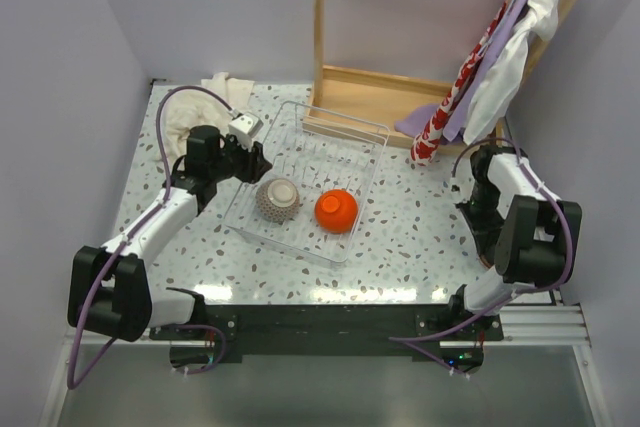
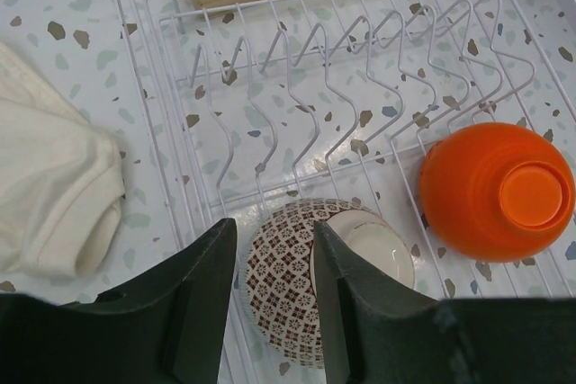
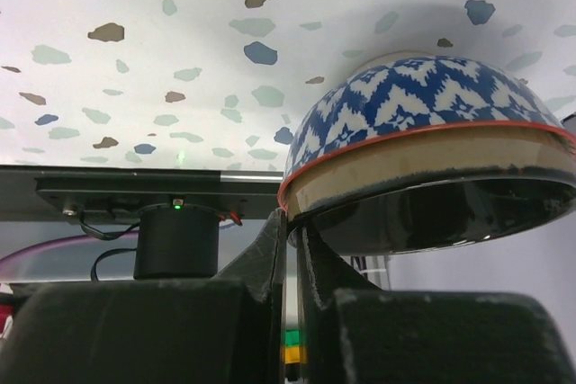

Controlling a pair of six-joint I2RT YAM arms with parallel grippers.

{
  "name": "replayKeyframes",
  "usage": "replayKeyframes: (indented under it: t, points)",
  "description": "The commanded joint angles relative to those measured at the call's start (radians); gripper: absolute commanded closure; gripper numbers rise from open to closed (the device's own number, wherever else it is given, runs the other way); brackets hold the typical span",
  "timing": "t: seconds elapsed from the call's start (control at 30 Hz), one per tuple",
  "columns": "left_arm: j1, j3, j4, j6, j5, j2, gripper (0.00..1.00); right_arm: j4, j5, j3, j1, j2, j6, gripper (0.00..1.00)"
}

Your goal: Load the bowls into the dish rack

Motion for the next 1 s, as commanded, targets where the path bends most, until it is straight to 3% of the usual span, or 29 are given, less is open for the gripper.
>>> replayKeyframes:
  t: [0.0,0.53,0.83,0.97]
  points:
    - [0.009,0.013,0.062,-0.024,0.022,0.010,0.55,-0.044,0.011,0.064,0.003,-0.054,-0.005,1.00]
    - [0.009,0.039,0.053,-0.024,0.027,0.021,0.55,-0.179,0.020,0.184,0.032,-0.146,-0.075,1.00]
    - [0.009,0.063,0.039,-0.024,0.028,0.027,0.55,-0.289,0.024,0.313,0.221,-0.218,-0.126,1.00]
    - [0.009,0.077,0.016,0.002,0.014,0.035,0.55,-0.303,-0.012,0.290,0.272,-0.255,-0.139,1.00]
